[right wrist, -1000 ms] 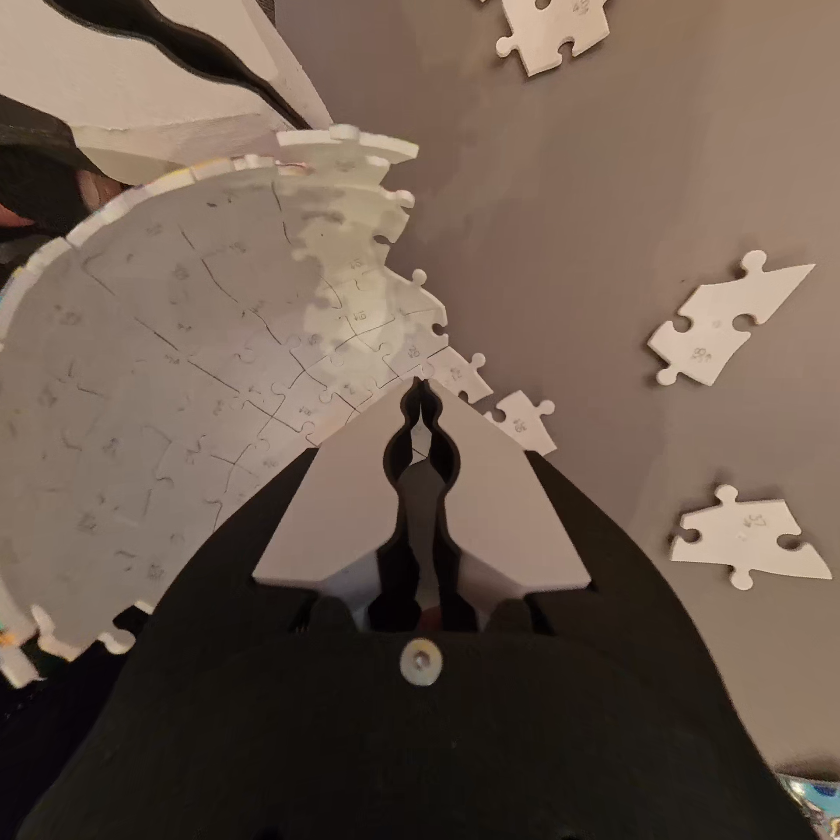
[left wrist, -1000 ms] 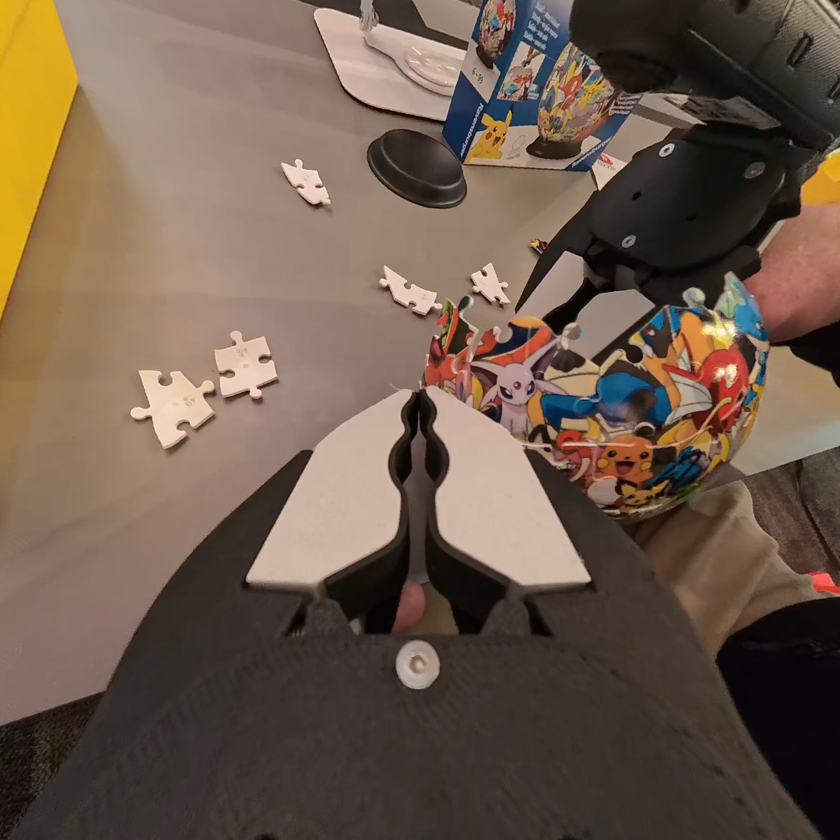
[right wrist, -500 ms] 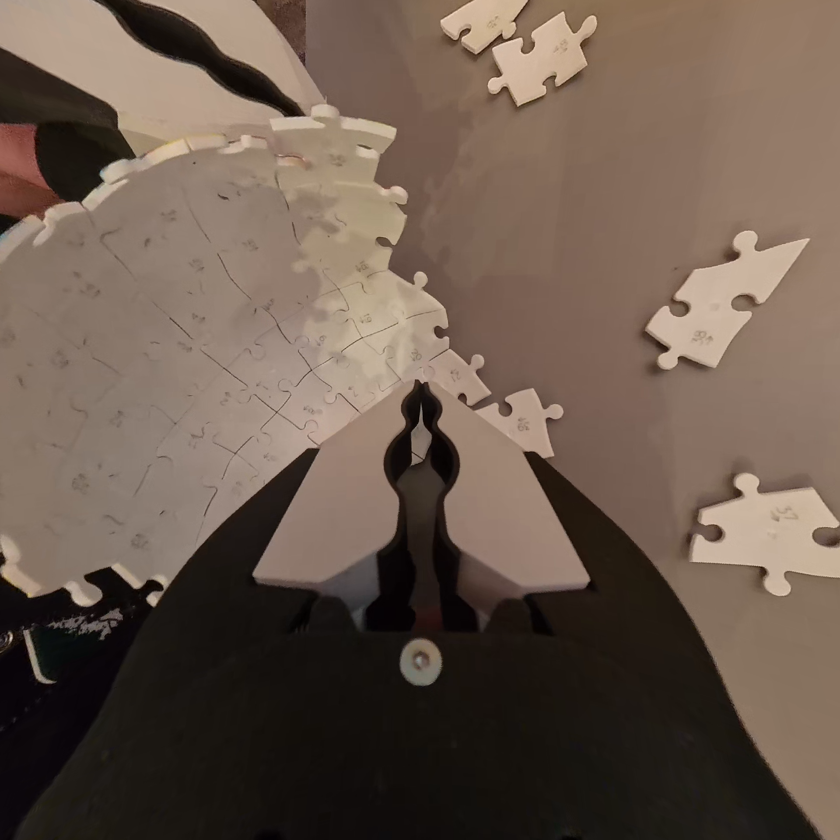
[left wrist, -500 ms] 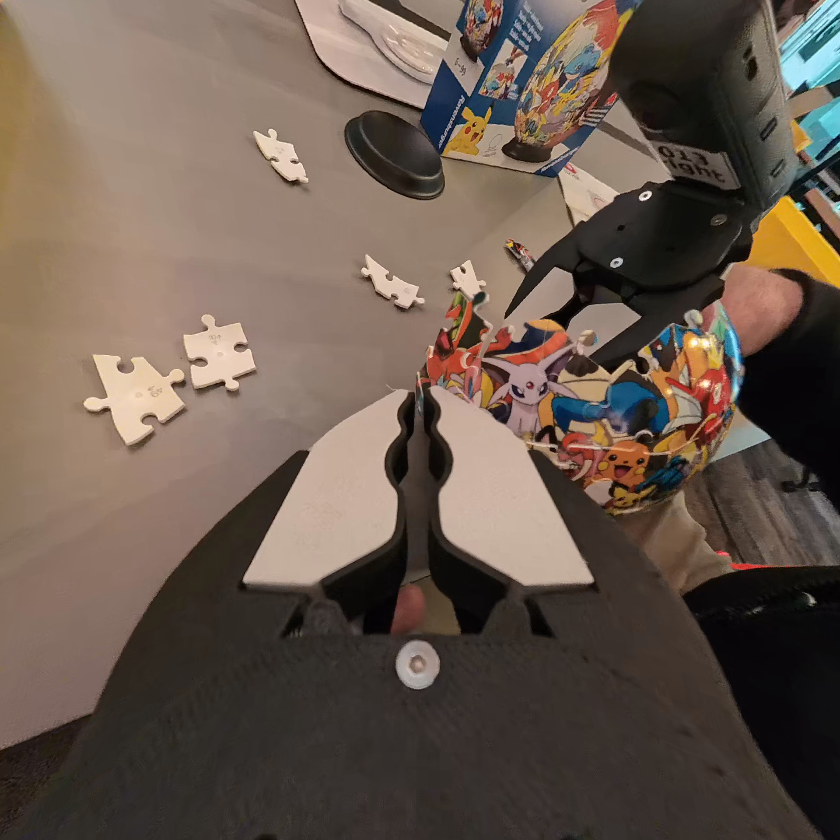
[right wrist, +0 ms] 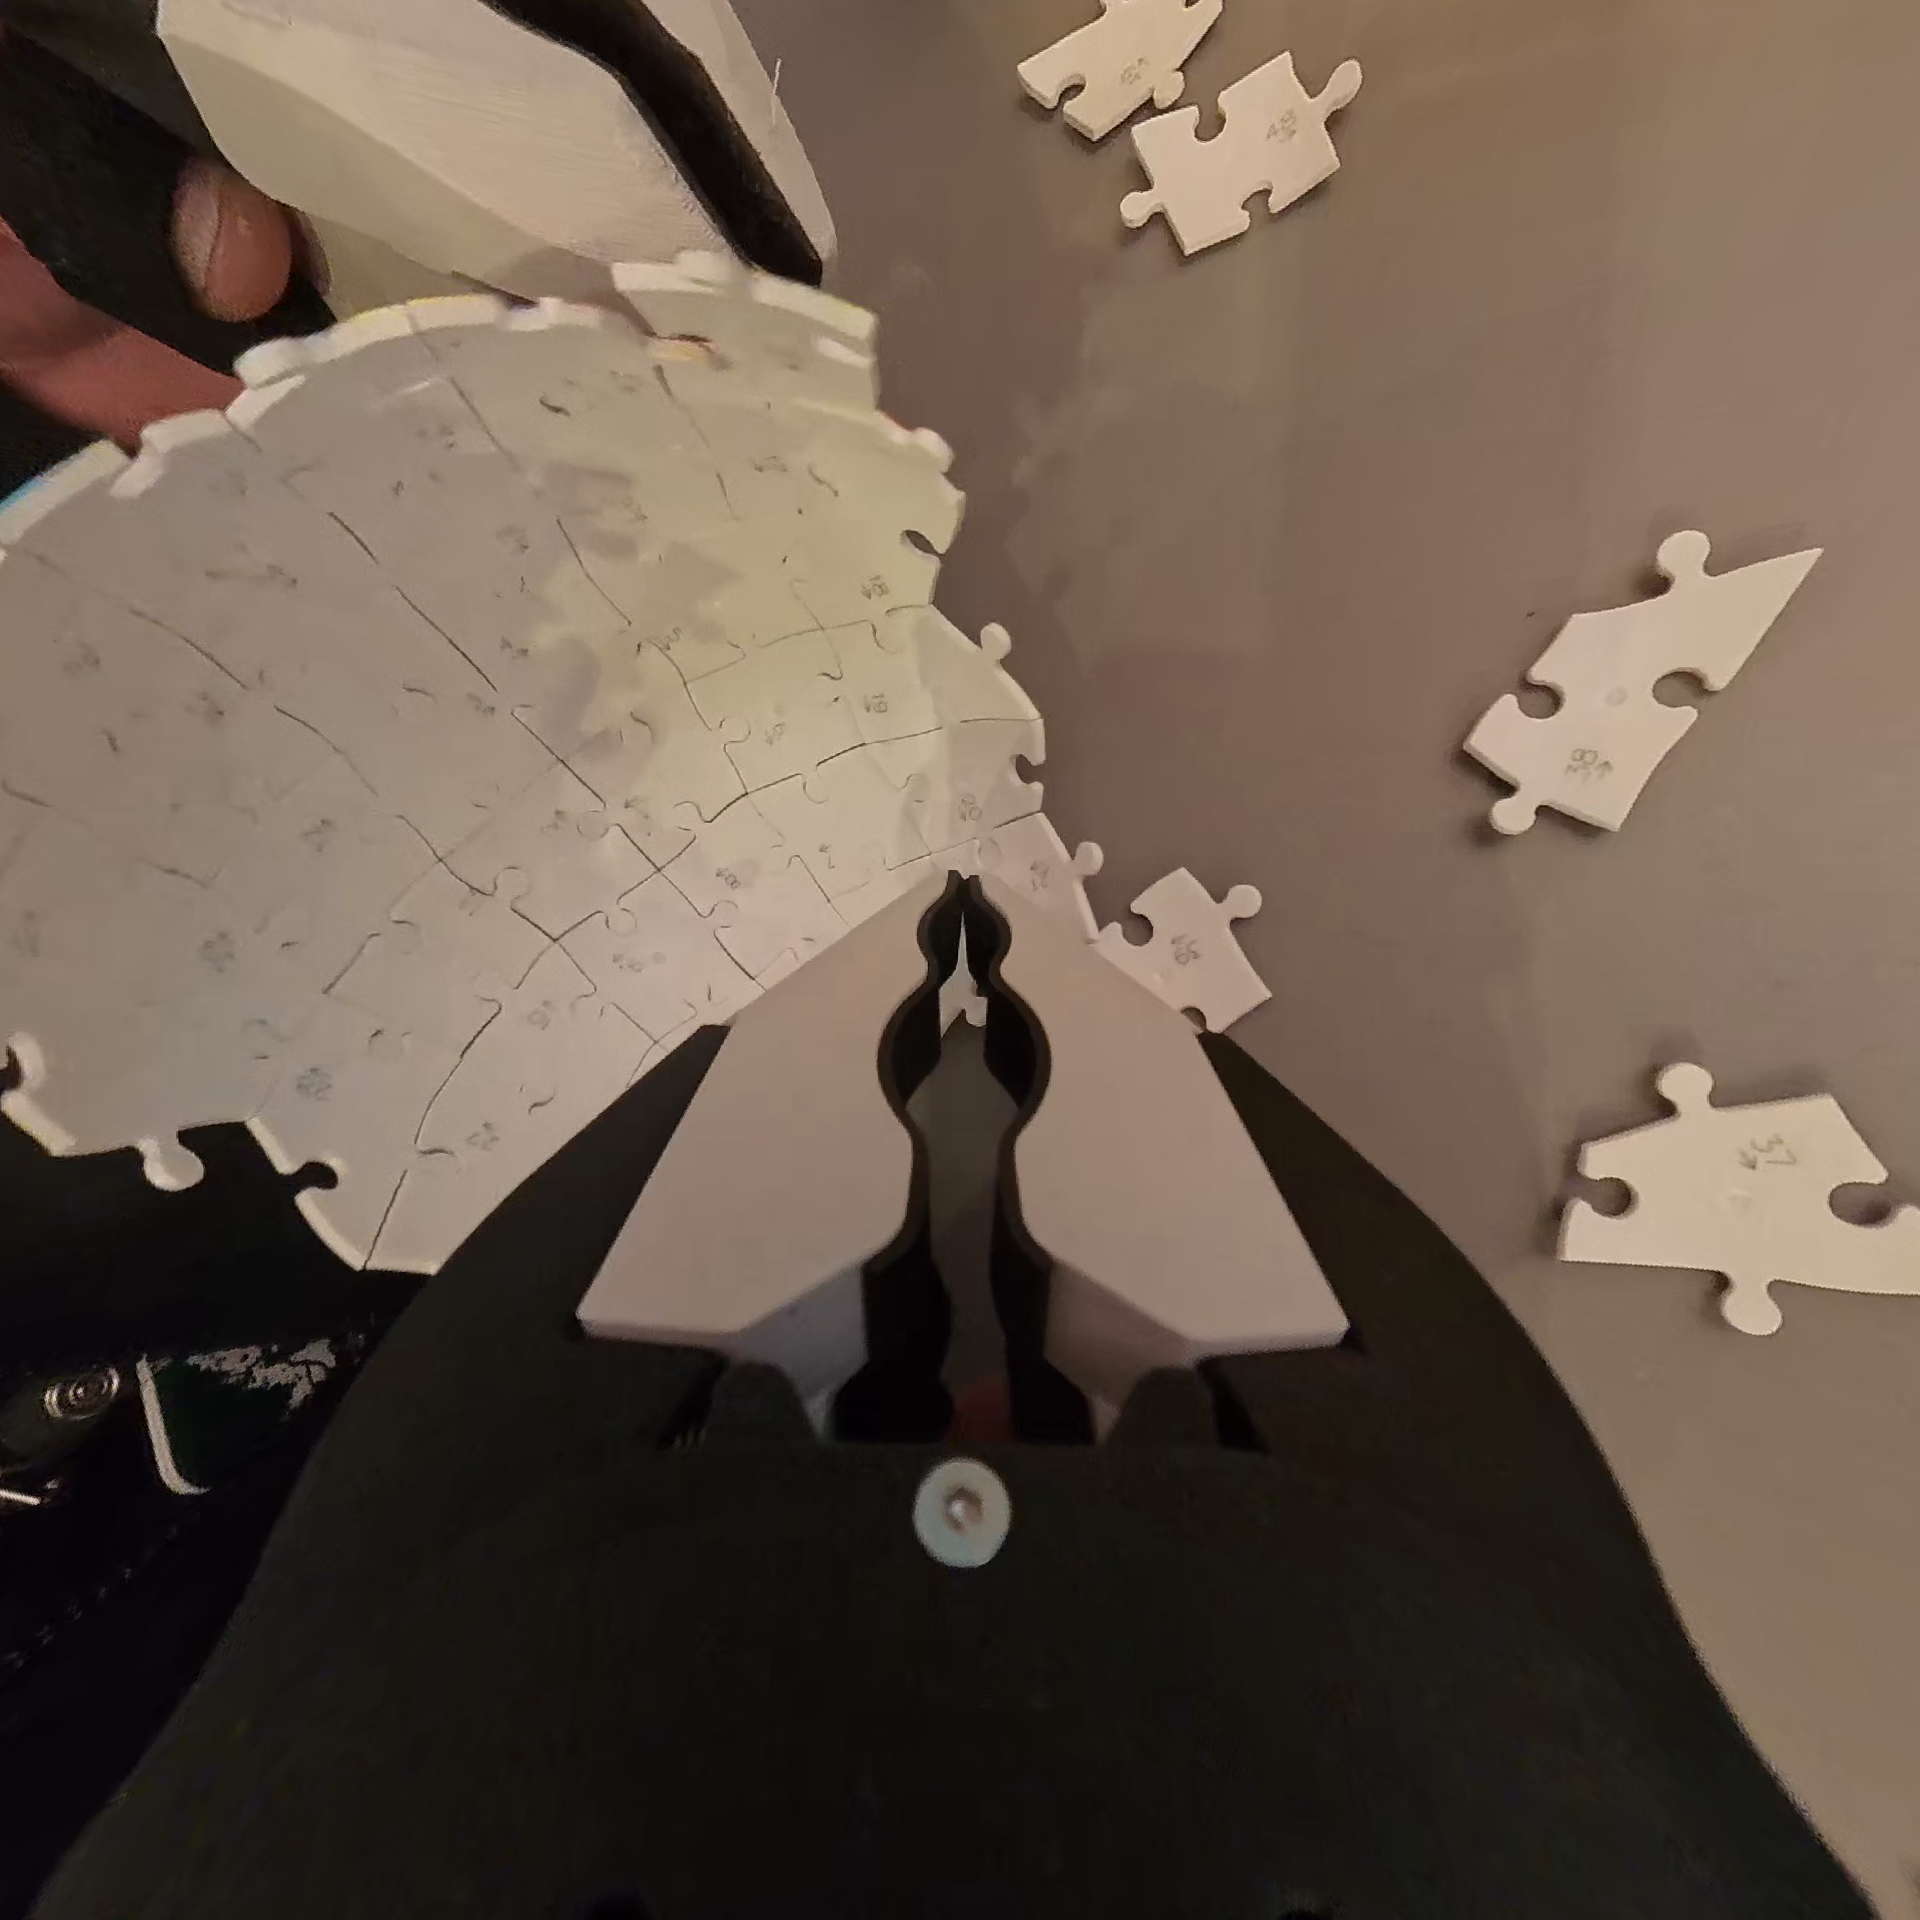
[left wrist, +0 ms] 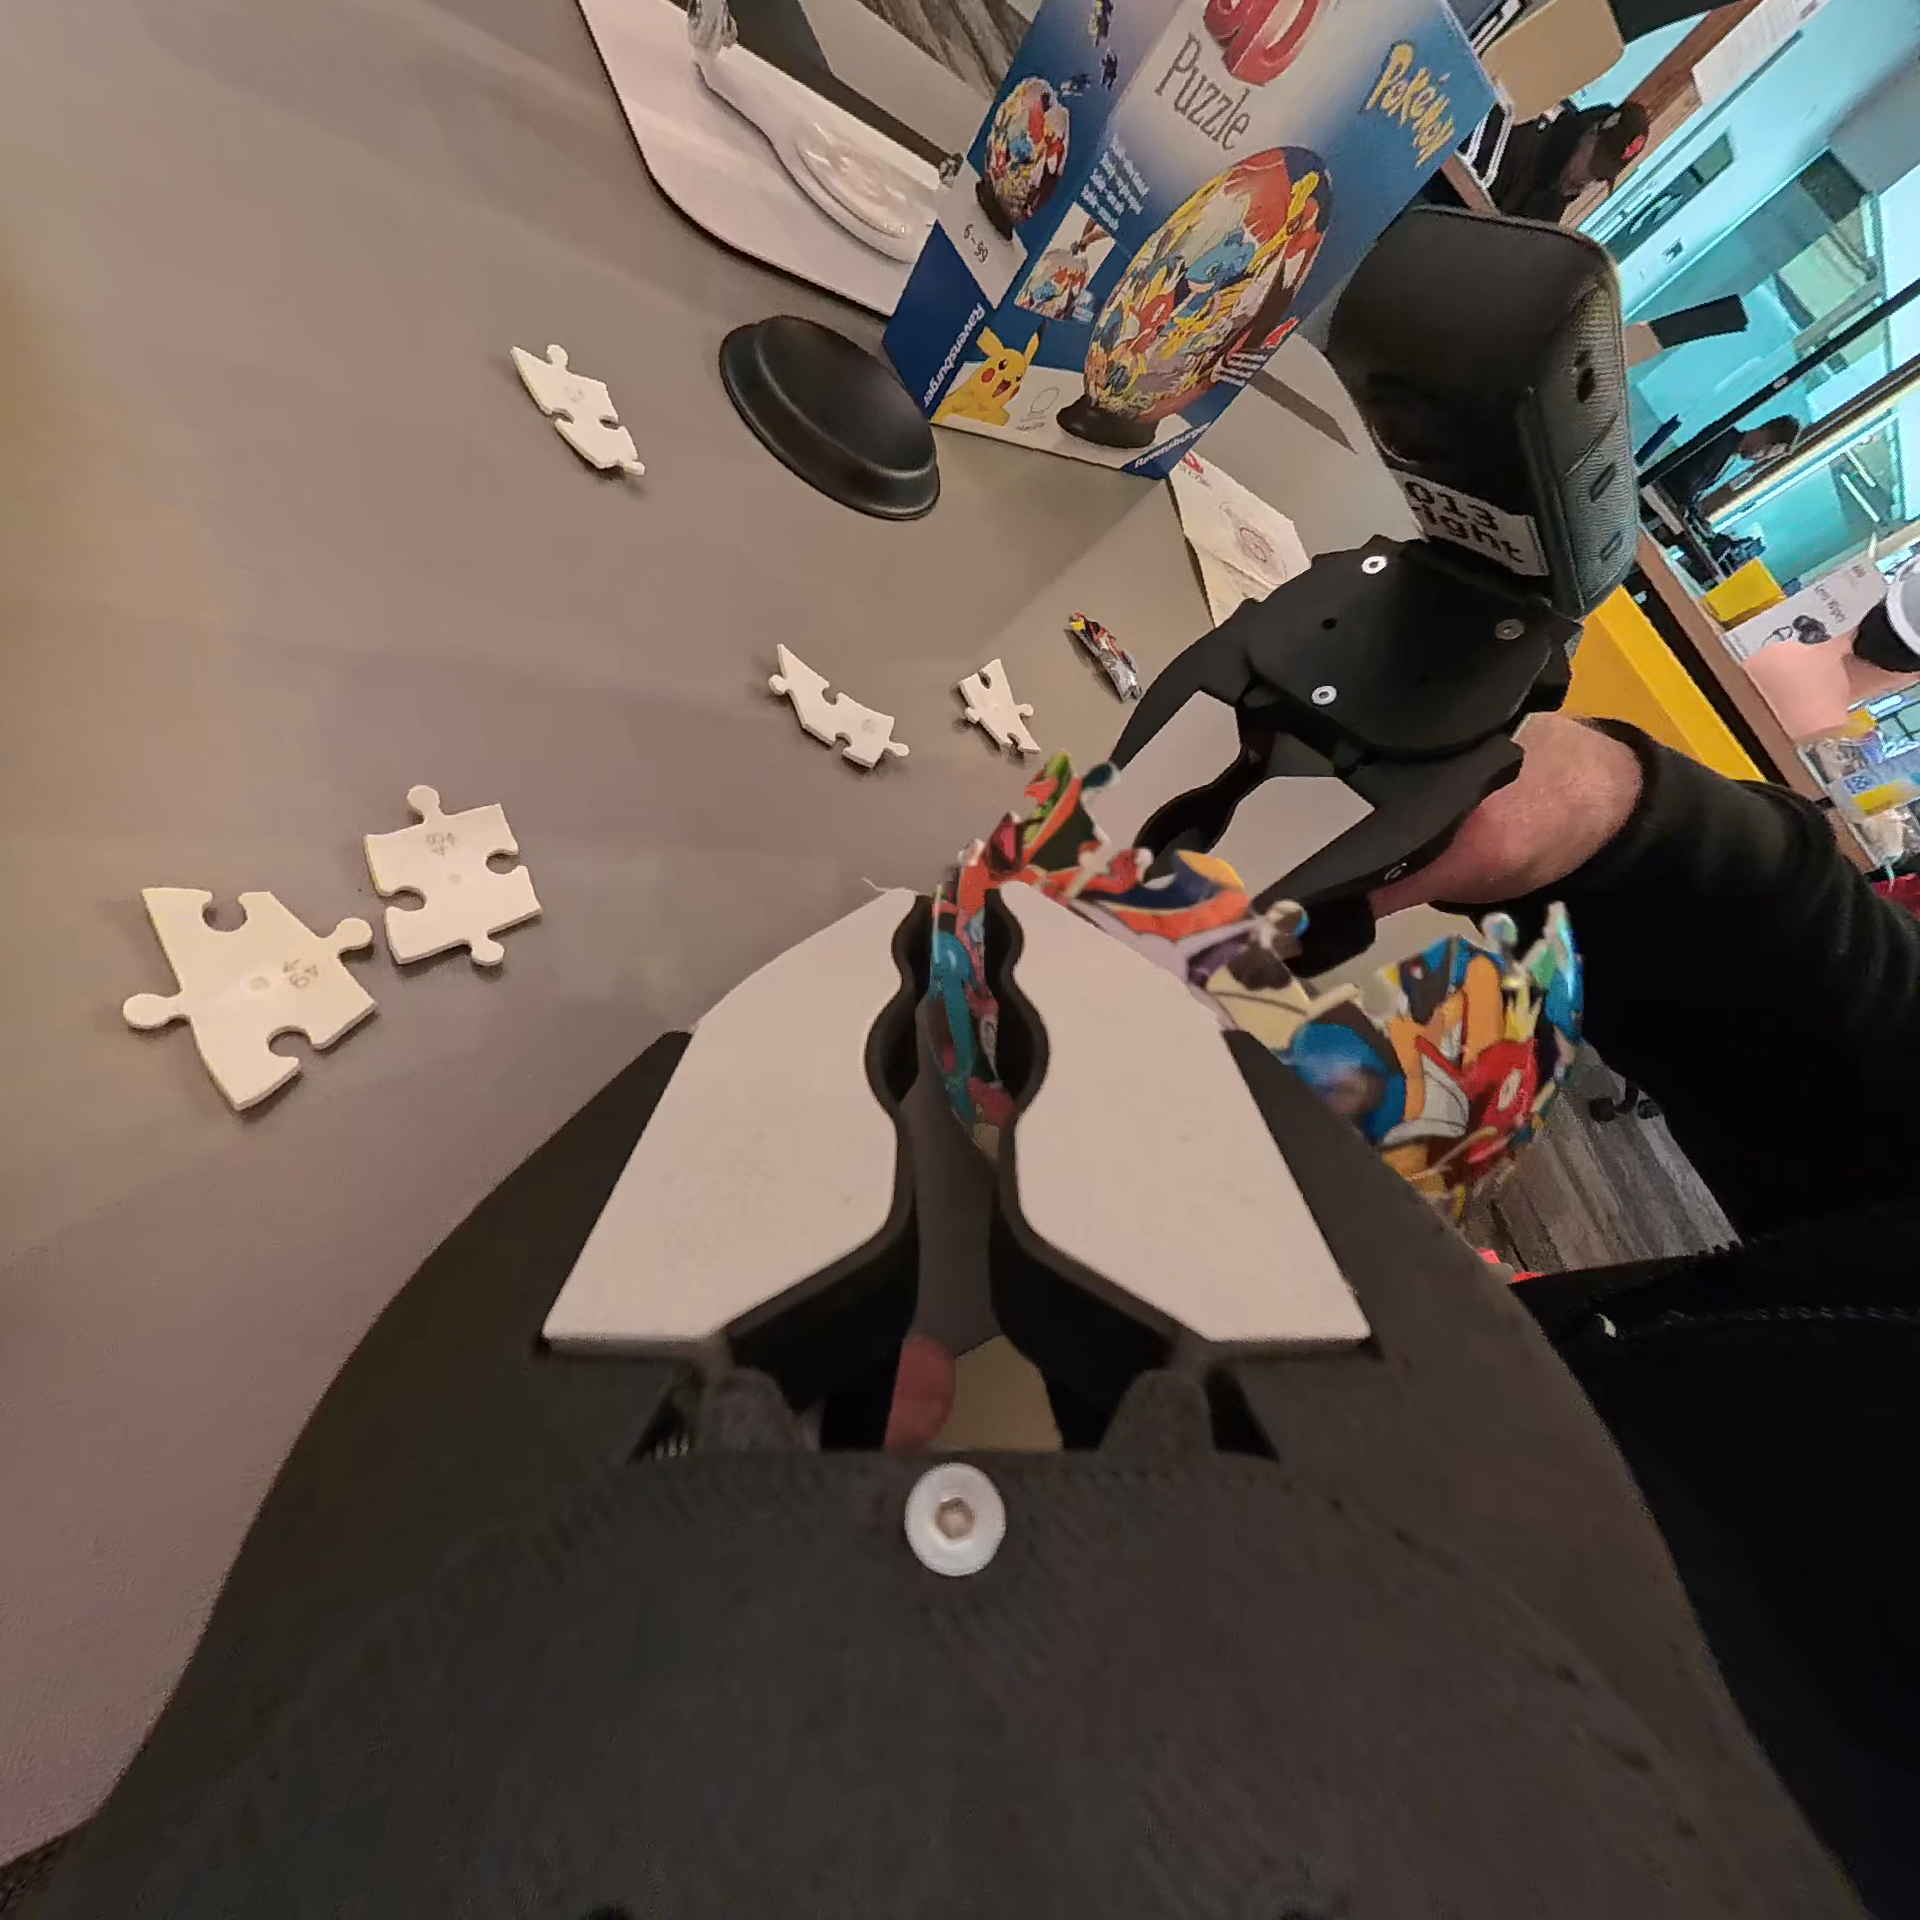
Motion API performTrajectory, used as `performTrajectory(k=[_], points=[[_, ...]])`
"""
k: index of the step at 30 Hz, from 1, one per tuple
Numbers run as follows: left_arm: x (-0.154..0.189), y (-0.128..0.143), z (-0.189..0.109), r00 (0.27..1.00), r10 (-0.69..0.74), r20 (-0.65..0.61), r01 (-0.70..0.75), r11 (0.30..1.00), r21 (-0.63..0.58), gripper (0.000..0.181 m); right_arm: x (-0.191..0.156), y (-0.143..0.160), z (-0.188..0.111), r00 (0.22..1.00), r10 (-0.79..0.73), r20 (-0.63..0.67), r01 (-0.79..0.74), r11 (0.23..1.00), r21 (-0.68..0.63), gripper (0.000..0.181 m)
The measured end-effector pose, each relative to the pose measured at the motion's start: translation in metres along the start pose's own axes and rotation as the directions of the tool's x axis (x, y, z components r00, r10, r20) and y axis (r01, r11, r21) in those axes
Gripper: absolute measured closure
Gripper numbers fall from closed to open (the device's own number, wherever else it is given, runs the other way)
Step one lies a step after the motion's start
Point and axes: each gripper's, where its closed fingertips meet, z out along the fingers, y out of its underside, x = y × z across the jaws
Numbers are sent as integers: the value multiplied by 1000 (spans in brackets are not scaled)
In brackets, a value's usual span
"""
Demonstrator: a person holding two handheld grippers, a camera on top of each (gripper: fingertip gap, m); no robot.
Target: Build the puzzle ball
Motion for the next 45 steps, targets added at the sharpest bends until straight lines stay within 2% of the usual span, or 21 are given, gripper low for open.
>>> performTrajectory(k=[8, 17, 26, 45], points=[[4, -6, -4, 1000, -1, -16, 2, 1000, 28, 172, -2, -3, -5, 1000, -12, -7, 13, 1000, 18, 181], [8, -8, -6, 1000, -1, -25, 2, 999, 40, 172, -11, -6, -16, 1000, -29, -7, 30, 998, 48, 173], [9, -1, -5, 1000, -31, 4, 31, 998, 54, 171, -21, -1, -29, 998, -50, -42, 53, 996, 68, 170], [25, -4, -18, 999, -11, -47, 15, 997, 82, 156, -28, 10, -35, 994, -44, -102, 51, 996, 67, 170]])
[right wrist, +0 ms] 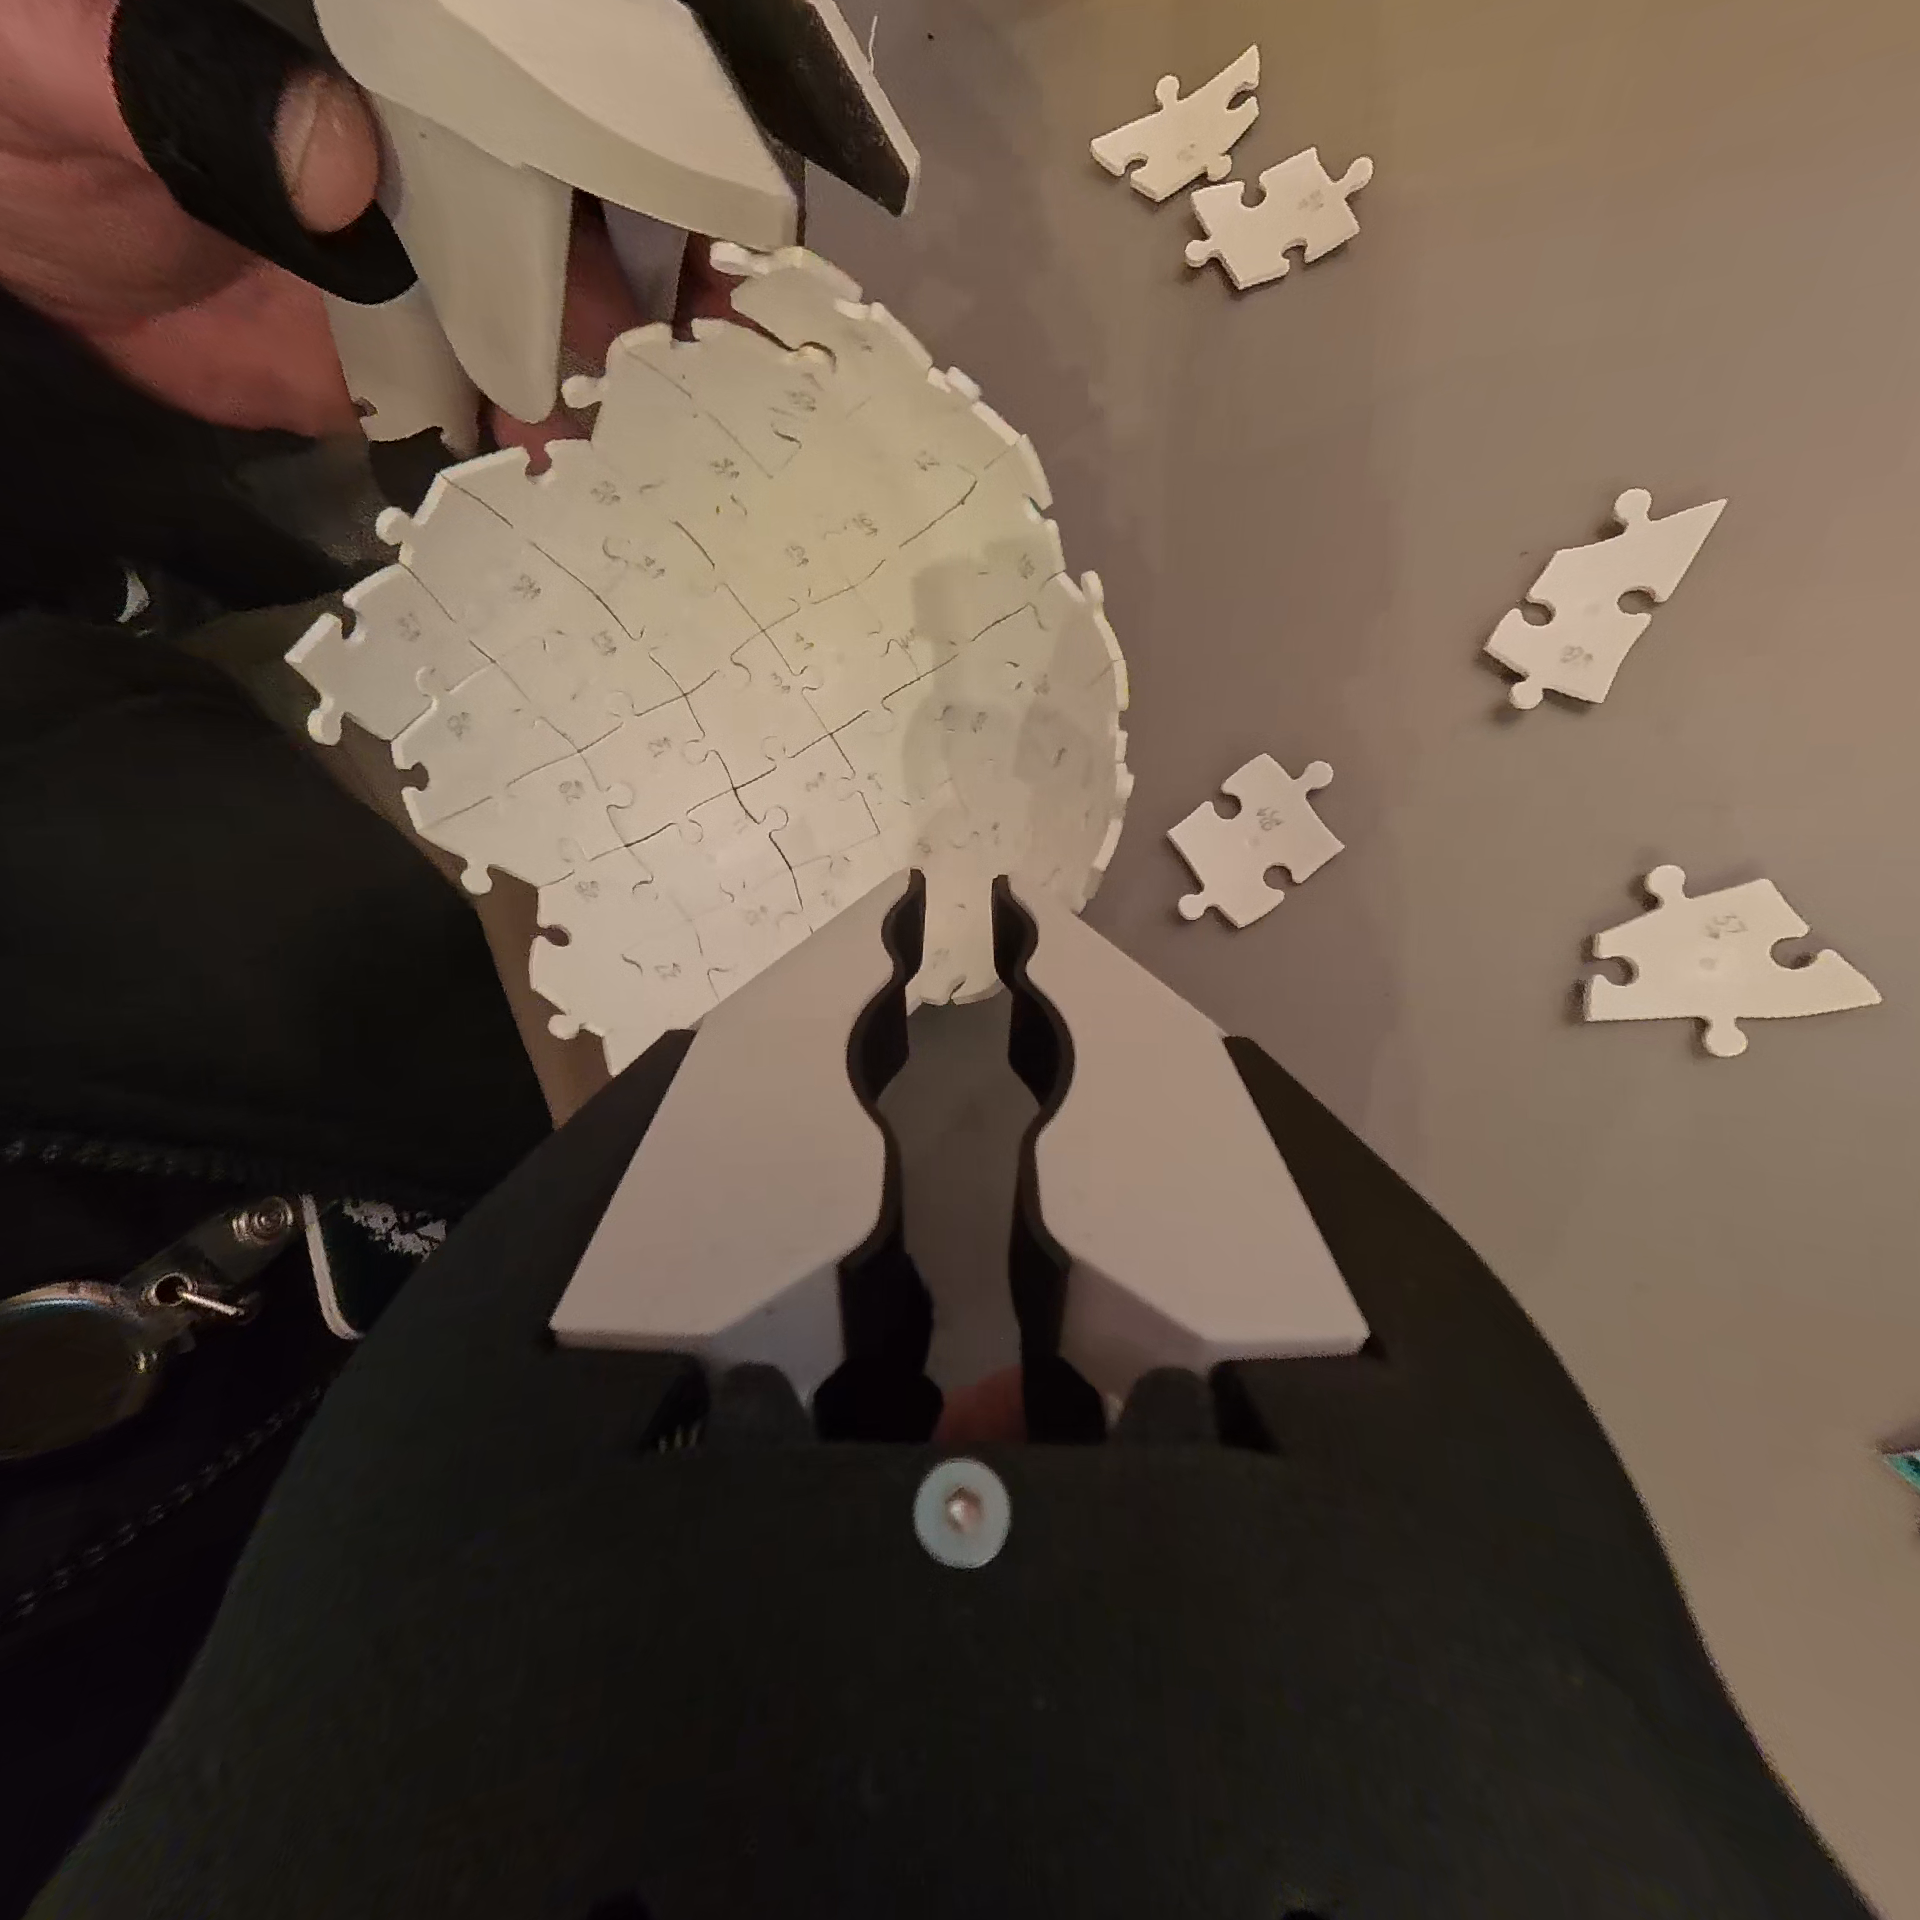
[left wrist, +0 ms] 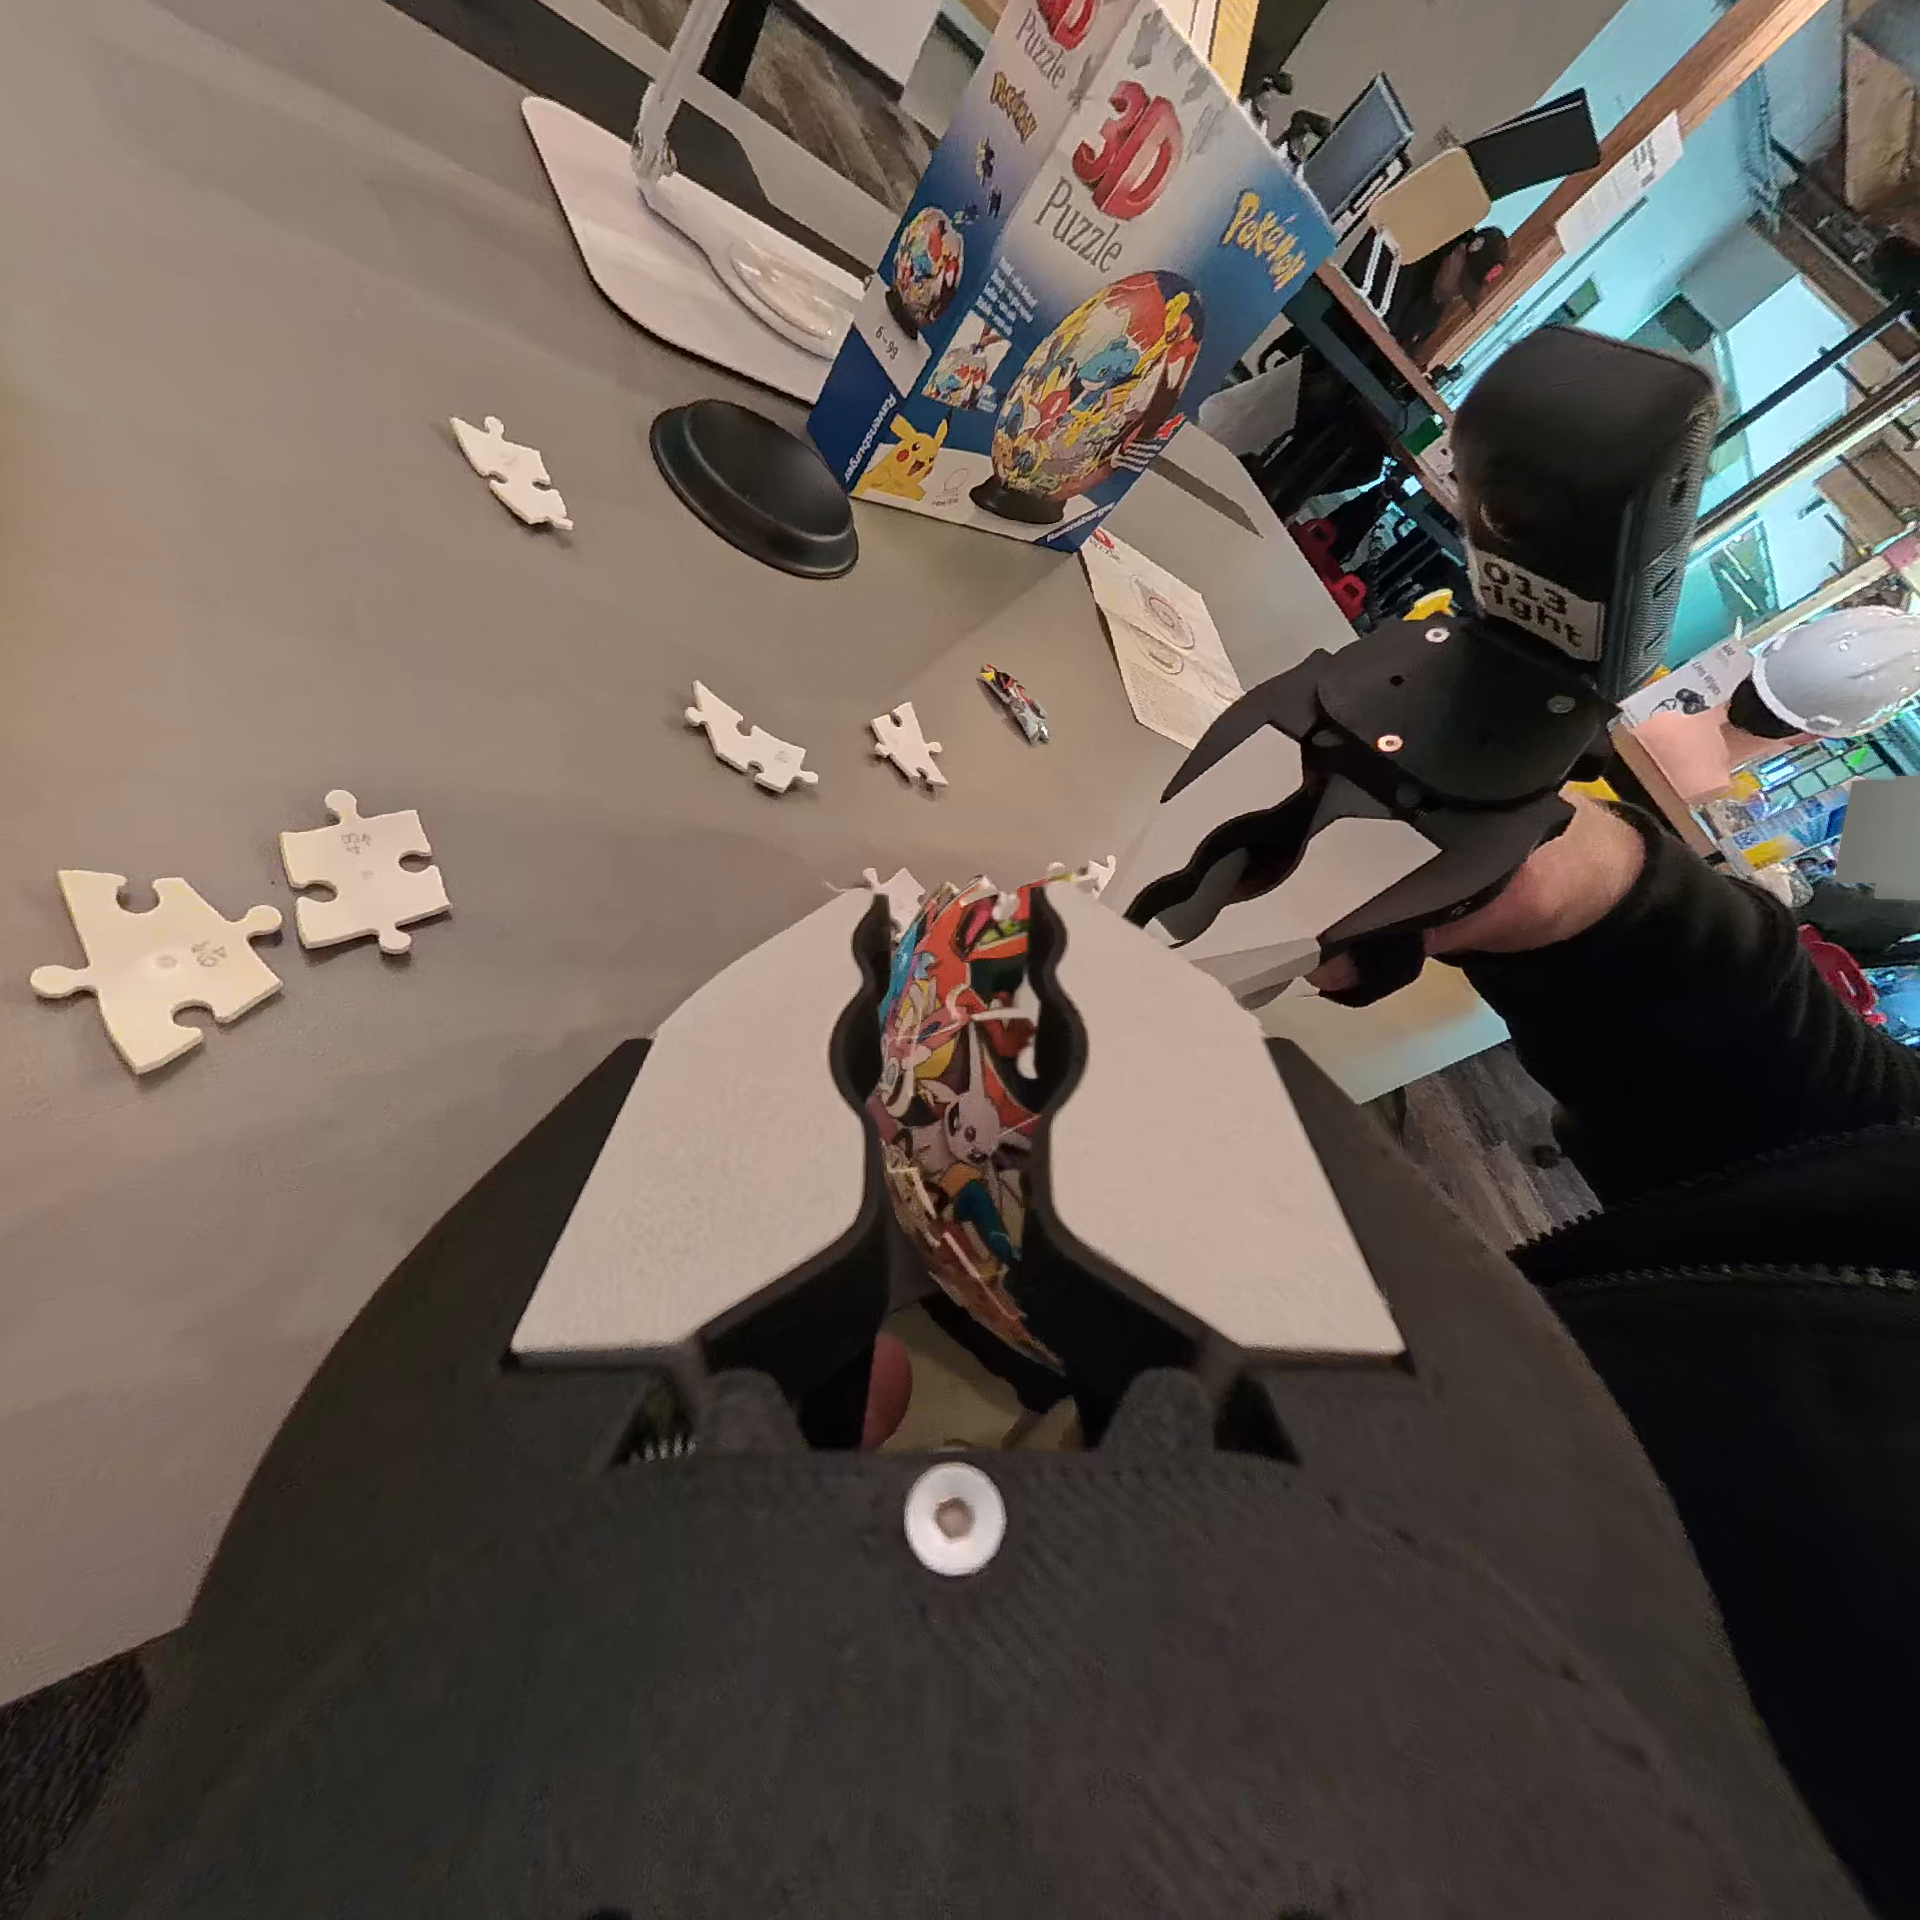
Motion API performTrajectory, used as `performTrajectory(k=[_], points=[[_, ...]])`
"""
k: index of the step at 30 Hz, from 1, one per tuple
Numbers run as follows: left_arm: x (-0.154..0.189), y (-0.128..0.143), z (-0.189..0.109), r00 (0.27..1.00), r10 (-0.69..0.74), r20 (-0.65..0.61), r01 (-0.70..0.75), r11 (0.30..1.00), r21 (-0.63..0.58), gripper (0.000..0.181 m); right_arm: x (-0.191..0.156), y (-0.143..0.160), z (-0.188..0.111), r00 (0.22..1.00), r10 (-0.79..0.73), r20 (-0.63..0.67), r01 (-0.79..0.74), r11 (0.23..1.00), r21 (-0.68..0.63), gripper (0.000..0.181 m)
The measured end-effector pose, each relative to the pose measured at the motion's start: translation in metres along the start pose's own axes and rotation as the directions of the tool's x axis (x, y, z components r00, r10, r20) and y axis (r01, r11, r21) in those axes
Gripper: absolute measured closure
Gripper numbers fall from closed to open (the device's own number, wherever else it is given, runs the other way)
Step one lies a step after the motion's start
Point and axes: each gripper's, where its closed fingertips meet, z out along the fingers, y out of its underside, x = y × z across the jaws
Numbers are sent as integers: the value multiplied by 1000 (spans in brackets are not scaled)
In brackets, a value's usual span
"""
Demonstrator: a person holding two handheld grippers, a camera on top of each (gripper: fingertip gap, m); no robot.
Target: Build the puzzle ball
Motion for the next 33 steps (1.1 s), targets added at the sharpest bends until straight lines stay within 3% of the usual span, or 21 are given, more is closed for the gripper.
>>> performTrajectory(k=[10, 21, 33], points=[[15, 1, -5, 995, 101, 1, -100, 993, -54, 149, -6, 0, -2, 1000, 16, -1, -16, 1000, 16, 169], [-1, 13, 1, 945, 301, 125, -258, 926, -275, 150, -14, -2, -9, 1000, 18, -9, -18, 999, 44, 169], [-11, 19, 1, 938, 300, 174, -237, 921, -309, 153, -30, 0, -22, 1000, 23, 12, -24, 995, 98, 166]])
